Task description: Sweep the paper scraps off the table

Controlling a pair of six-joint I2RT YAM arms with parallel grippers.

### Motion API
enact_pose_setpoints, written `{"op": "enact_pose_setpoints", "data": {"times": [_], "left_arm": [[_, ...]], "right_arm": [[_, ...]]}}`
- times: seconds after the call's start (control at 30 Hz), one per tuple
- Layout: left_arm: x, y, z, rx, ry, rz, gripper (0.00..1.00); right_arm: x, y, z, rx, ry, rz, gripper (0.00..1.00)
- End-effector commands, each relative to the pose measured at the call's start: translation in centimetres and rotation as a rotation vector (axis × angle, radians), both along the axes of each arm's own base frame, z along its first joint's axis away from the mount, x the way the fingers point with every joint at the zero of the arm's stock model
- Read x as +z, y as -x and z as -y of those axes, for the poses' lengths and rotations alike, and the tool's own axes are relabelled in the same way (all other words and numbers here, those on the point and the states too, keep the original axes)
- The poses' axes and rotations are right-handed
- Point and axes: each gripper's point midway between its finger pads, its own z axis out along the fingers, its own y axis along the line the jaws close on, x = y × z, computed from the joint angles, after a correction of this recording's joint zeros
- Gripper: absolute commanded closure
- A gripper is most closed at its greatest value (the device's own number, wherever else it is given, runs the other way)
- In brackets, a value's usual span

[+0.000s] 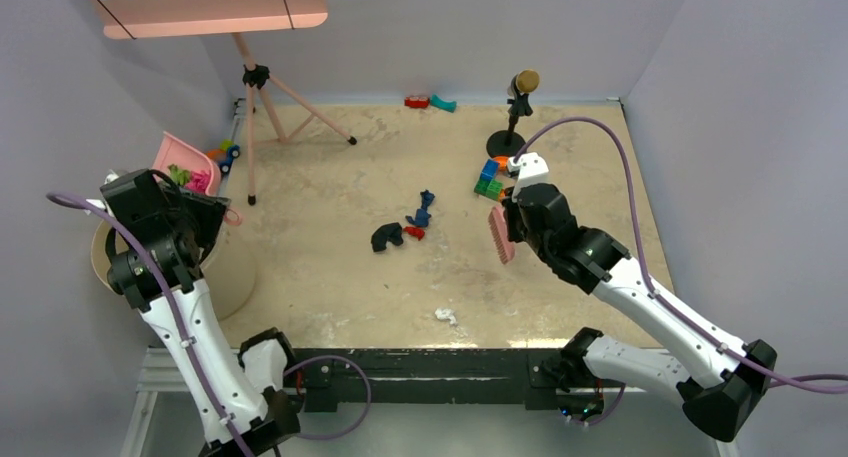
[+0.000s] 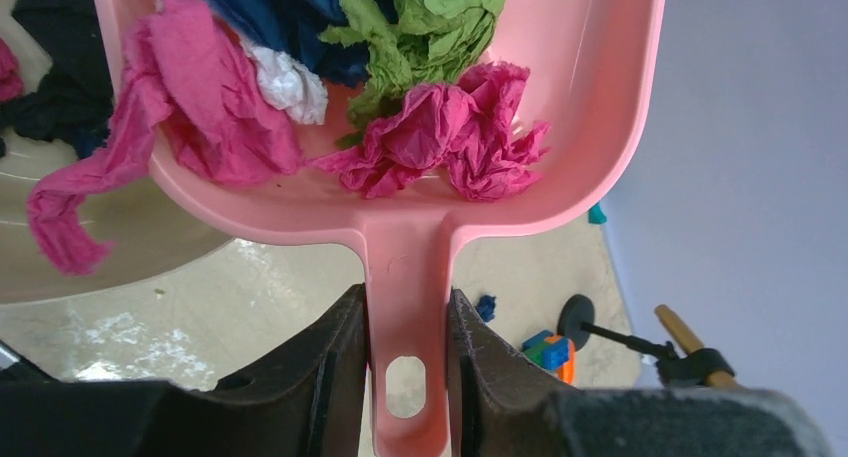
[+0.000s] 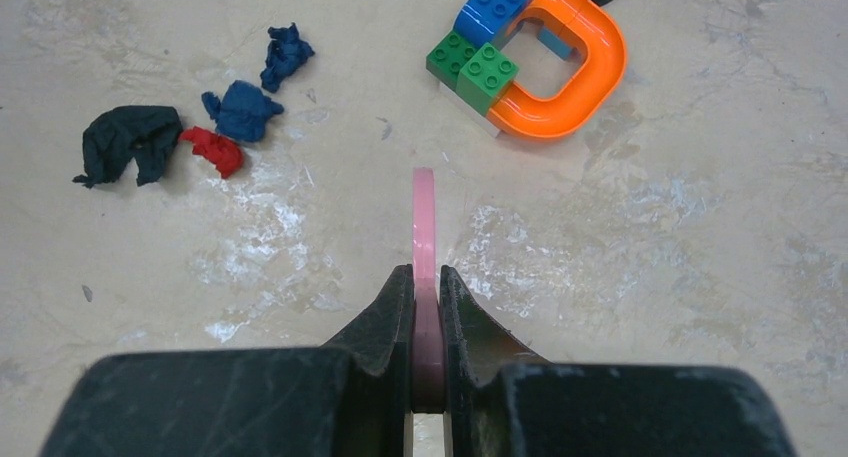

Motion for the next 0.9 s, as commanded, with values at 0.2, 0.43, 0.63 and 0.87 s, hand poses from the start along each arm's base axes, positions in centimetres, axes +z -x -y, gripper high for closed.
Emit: {"op": "enact_pose_setpoints", "data": {"times": [0.2, 0.43, 0.63, 0.87], "left_arm": [[0.3, -3.9, 1.1, -0.128, 0.322, 0.198, 1.00], [-0.1, -4.4, 1.0, -0.142, 0.387, 0.291, 1.00], [2.2, -3.9, 0.7, -0.130, 0.300, 0.325, 1.00], [1.8, -3.2, 0.3, -0.075, 0.274, 0.314, 1.00]], "right_arm": [[2.9, -0.5, -0.4, 0.003, -0.028, 0.048, 1.00], [2.8, -0.3, -0.4, 0.006, -0.030, 0.034, 1.00], [2.8, -0.3, -0.3, 0.007, -0.023, 0.033, 1.00], [2.5, -0.2, -0.5, 0.011, -0.027, 0.027, 1.00]]}}
